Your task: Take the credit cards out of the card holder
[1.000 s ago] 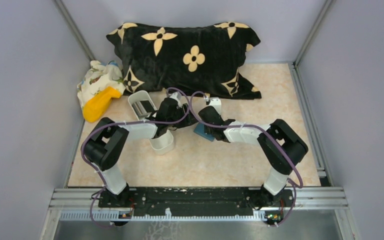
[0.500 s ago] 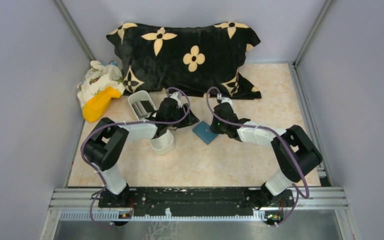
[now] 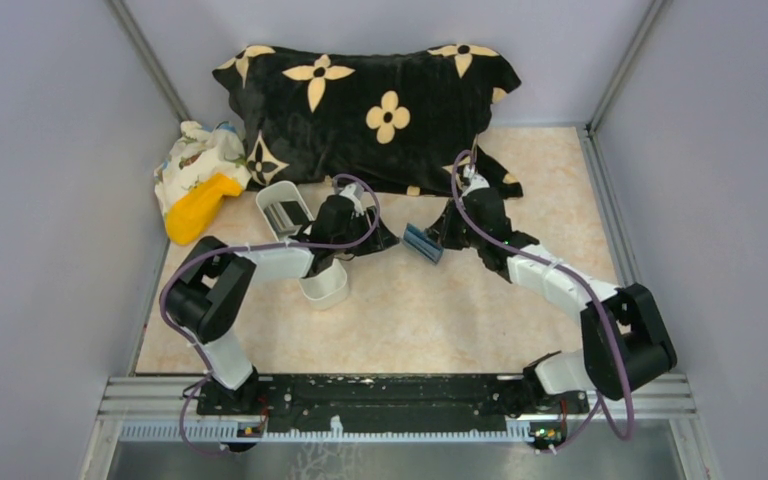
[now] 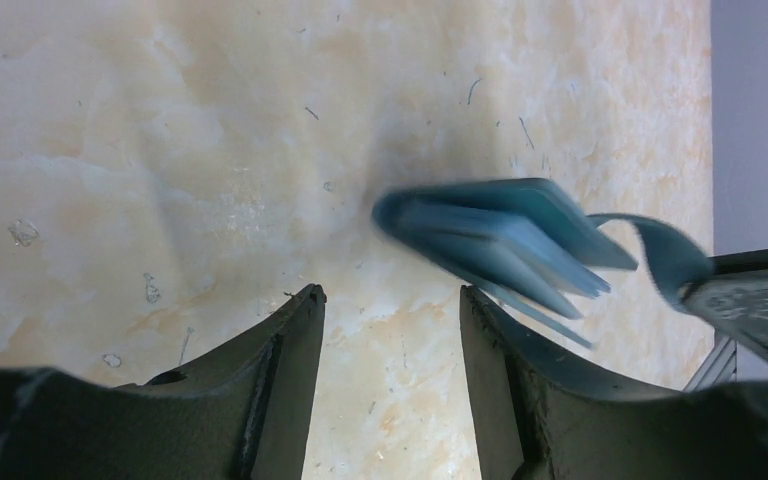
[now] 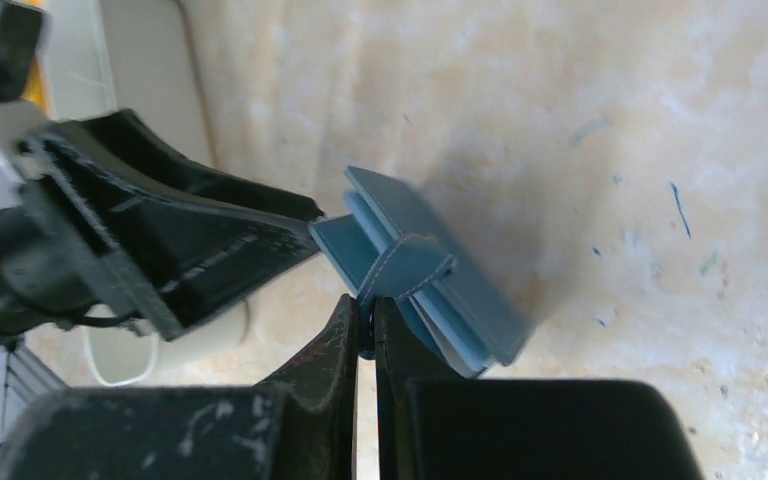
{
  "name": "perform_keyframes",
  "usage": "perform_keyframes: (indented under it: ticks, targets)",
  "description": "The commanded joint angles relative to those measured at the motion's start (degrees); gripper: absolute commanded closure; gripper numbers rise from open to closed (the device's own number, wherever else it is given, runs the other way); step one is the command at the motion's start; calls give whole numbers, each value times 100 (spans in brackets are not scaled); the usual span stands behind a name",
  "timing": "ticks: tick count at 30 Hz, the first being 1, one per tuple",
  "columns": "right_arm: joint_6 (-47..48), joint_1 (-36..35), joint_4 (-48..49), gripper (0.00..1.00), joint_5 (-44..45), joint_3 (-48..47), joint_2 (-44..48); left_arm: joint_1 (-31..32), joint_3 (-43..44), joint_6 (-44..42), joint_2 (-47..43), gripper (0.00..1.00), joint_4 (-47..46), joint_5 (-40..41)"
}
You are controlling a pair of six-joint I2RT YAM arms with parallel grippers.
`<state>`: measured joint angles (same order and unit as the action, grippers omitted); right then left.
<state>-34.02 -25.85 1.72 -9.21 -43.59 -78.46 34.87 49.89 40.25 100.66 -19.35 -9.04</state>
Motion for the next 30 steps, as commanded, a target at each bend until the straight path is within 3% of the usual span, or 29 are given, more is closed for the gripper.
perform_keyframes:
  ticks: [1,13,19,30]
  targets:
    - [186,-32,151,100,-387,-490,392,-35,-64,-104,-298,41,-131,-31]
    - [312,-210,-138,100,-171,-637,686,-42,-98,-114,-418,41,-121,-36]
    - [-345,-269,-61,100,-593,-716,791,-42,-85,-143,-429,42,-113,-9]
    - [-732,-439,-1039,100,-16,-1281,1088,-51,-148,-168,-635,41,-94,16]
